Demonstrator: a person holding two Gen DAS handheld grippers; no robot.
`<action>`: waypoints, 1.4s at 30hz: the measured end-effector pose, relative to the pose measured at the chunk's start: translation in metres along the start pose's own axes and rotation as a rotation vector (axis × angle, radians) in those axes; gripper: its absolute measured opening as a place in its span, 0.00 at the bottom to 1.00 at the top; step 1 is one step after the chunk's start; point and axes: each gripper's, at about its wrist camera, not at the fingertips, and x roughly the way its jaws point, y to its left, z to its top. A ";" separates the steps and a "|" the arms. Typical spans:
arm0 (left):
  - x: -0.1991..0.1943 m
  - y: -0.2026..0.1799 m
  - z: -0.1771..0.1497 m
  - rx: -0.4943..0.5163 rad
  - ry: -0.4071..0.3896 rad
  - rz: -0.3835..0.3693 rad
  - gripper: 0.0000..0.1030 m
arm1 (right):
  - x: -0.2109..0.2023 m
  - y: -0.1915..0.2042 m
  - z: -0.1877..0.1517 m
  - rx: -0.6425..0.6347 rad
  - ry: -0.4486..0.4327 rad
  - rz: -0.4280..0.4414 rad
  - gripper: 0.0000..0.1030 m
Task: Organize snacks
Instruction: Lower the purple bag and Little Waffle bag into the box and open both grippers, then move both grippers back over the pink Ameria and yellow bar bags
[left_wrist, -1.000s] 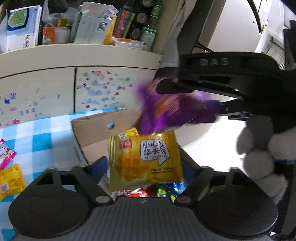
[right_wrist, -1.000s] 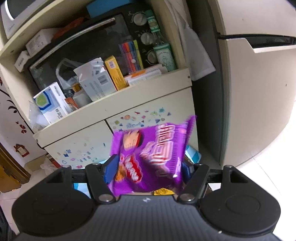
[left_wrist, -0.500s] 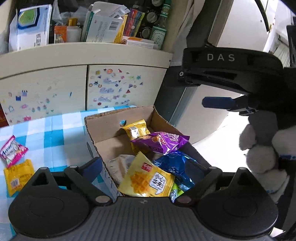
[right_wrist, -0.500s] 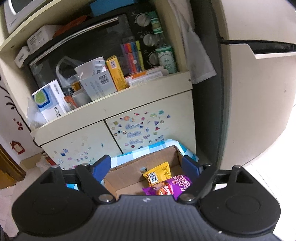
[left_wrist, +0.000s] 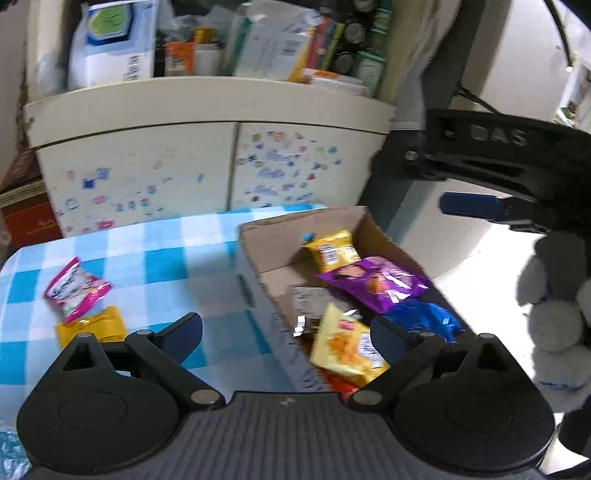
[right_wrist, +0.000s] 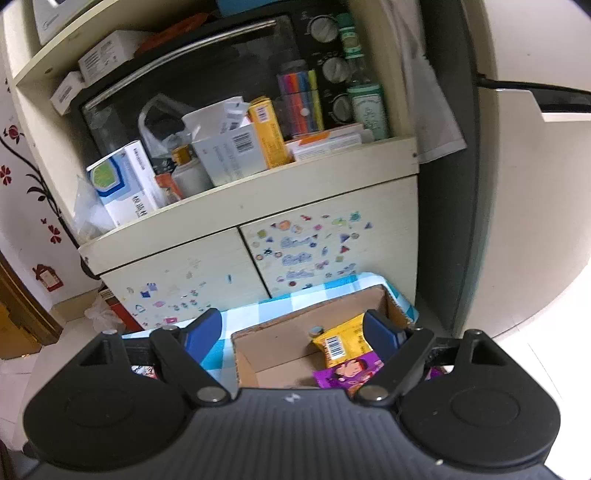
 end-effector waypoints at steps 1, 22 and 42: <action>0.000 0.005 0.001 -0.012 0.008 0.012 0.97 | 0.001 0.002 -0.001 -0.004 0.003 0.004 0.81; 0.000 0.152 0.030 -0.375 -0.015 0.306 1.00 | 0.019 0.056 -0.018 -0.124 0.061 0.088 0.81; 0.062 0.211 0.041 -0.505 -0.003 0.377 1.00 | 0.037 0.095 -0.044 -0.247 0.155 0.171 0.81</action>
